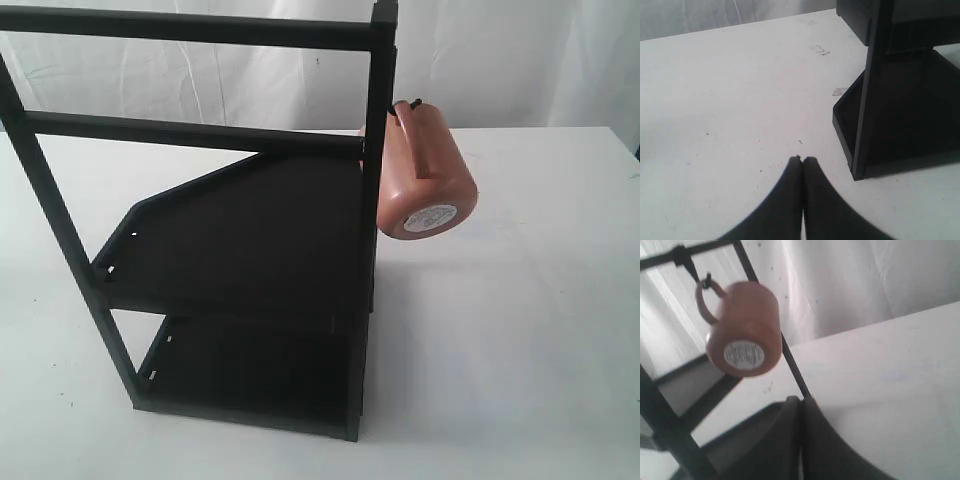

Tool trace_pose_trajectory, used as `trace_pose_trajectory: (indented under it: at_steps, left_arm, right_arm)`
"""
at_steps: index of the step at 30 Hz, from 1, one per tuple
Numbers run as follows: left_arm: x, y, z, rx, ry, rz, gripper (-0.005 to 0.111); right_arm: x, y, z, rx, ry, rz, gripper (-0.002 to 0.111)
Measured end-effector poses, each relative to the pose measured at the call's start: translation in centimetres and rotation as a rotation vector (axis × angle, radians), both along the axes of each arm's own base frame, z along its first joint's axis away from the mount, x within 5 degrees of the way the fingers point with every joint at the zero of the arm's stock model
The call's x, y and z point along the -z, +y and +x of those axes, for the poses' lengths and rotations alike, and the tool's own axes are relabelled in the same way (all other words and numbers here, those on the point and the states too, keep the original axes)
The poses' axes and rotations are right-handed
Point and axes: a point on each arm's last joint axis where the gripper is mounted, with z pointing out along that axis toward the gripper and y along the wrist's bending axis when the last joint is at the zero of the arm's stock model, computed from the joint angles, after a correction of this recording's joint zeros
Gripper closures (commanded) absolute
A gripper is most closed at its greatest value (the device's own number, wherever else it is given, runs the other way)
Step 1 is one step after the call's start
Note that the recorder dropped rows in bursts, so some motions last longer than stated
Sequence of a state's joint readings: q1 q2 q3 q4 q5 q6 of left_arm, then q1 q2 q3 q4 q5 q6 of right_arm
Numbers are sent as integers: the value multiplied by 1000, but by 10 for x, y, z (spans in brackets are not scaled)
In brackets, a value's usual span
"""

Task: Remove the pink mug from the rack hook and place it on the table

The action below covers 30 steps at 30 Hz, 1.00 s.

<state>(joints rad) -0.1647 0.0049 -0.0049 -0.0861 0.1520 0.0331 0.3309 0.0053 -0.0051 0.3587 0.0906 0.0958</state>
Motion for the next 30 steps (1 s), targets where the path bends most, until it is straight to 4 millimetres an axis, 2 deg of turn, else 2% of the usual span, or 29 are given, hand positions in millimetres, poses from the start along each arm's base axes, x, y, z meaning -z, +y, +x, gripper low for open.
trace_pose_trajectory:
  at_steps: [7, 10, 15, 18, 20, 22, 24, 26, 30]
  left_arm:
    - [0, 0, 0, 0, 0, 0, 107]
    - [0, 0, 0, 0, 0, 0, 107]
    - [0, 0, 0, 0, 0, 0, 107]
    - [0, 0, 0, 0, 0, 0, 107]
    - [0, 0, 0, 0, 0, 0, 107]
    - [0, 0, 0, 0, 0, 0, 107]
    - [0, 0, 0, 0, 0, 0, 107]
    - [0, 0, 0, 0, 0, 0, 107]
    - [0, 0, 0, 0, 0, 0, 107]
  right_arm:
    - [-19, -6, 0, 60, -154, 140, 108]
    - [-35, -4, -5, 15, -140, 48, 108]
    - [-87, -2, -23, -94, -140, -233, 108]
    - [-111, 4, -23, -173, -112, -410, 105]
    - [-122, 9, -16, -219, -86, -503, 97]
    - [-131, 17, -4, -271, -61, -585, 83]
    - [-136, 26, 10, -322, -42, -636, 68]
    - [-137, 35, 25, -358, -38, -665, 59]
    - [-140, 52, 58, -397, -89, -717, 57]
